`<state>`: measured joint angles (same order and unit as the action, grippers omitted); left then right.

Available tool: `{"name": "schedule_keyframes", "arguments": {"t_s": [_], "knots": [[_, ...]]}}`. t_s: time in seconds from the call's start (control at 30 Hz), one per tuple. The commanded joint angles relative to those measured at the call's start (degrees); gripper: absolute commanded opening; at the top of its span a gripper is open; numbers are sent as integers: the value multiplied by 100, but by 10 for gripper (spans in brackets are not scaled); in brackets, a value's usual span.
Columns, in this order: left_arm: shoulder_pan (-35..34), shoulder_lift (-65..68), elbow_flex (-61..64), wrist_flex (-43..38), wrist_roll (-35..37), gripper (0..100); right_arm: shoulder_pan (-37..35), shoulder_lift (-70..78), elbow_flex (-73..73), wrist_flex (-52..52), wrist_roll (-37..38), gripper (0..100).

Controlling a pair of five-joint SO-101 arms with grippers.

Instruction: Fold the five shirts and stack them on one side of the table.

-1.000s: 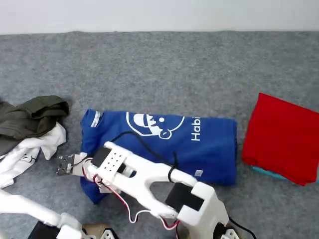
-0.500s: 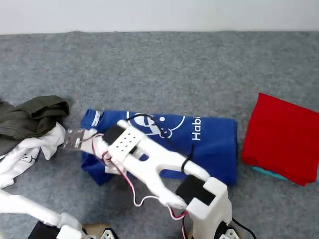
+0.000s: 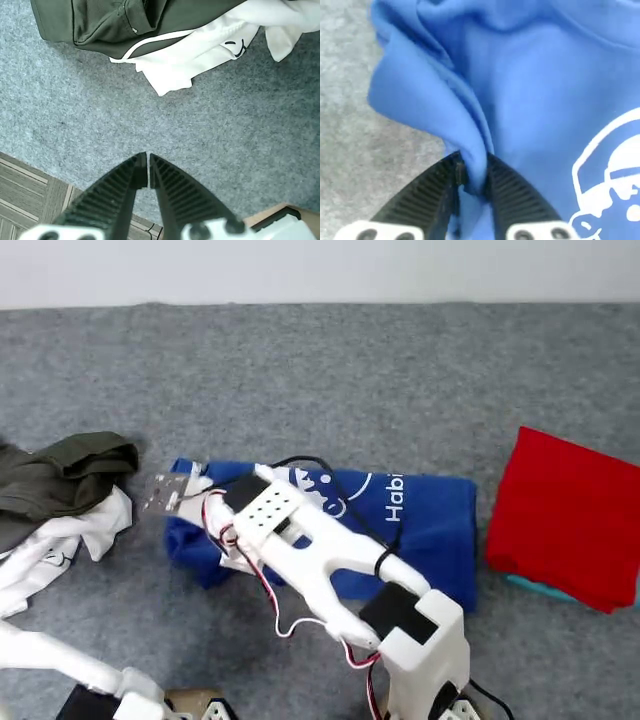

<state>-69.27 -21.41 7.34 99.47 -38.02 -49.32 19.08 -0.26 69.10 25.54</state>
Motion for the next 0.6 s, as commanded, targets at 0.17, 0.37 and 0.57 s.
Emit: {"name": "schedule_keyframes", "arguments": {"t_s": [0.17, 0.37, 0.57], "knots": [[35, -149, -22, -70, -44, 26, 813, 479, -1363, -22, -862, 204], [35, -149, -22, -70, -44, 26, 910, 1015, -2690, 963, -888, 199], [35, -149, -22, -70, -44, 26, 347, 1015, -3842, 2352, -853, 36]]}}
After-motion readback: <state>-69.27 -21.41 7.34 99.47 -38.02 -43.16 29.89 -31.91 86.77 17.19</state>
